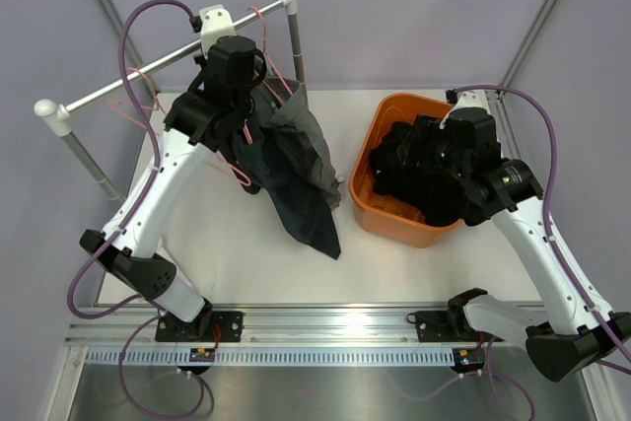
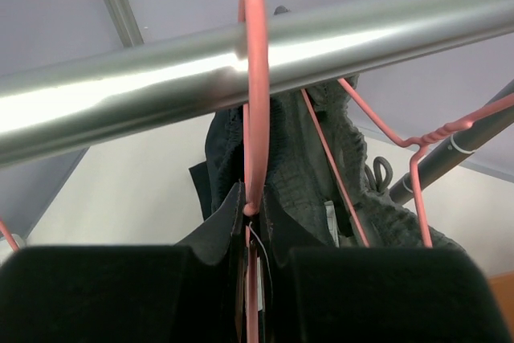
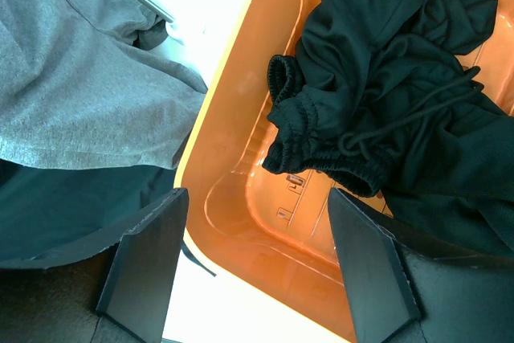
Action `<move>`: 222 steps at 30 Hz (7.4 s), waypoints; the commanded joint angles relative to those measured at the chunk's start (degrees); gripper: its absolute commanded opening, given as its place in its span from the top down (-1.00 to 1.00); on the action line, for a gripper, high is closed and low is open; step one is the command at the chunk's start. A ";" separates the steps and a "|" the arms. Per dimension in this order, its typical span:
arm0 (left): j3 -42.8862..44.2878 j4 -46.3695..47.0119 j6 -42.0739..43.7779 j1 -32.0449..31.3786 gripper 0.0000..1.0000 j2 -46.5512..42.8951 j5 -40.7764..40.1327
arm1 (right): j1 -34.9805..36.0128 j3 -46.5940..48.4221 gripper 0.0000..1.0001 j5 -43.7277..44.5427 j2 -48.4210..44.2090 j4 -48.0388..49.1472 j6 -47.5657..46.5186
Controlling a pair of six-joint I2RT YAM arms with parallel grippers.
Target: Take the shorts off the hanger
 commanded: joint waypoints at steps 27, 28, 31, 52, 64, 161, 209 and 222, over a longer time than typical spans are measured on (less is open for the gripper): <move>-0.53 10.40 10.43 1.30 1.00 -9.84 11.47 | 0.15 0.36 -0.59 0.04 -0.14 1.08 -1.03; 0.17 8.74 10.96 1.21 1.00 -9.93 12.79 | 0.15 0.63 -0.59 0.04 -0.05 0.99 -1.21; 0.79 8.28 13.06 0.94 1.00 -10.80 17.45 | 0.15 1.59 -0.60 0.39 0.21 0.82 -1.65; -2.02 -10.34 12.54 -10.56 1.00 -19.86 25.64 | 1.38 7.92 -0.60 -5.67 0.65 -3.84 -4.46; -0.35 -15.27 13.95 -30.78 1.00 -18.37 25.37 | 11.56 13.81 -0.59 -4.27 1.88 -6.57 -2.71; -31.01 16.19 7.98 -29.29 1.00 -27.76 10.70 | 9.74 76.54 1.00 43.73 29.71 24.63 -38.03; -38.14 6.71 2.61 -29.38 1.00 -43.59 9.13 | -7.14 -8.24 0.35 5.14 18.59 18.74 13.46; -29.36 -13.06 -8.97 -29.29 1.00 -43.42 -5.90 | -7.14 -7.72 -0.64 6.20 6.63 16.28 12.06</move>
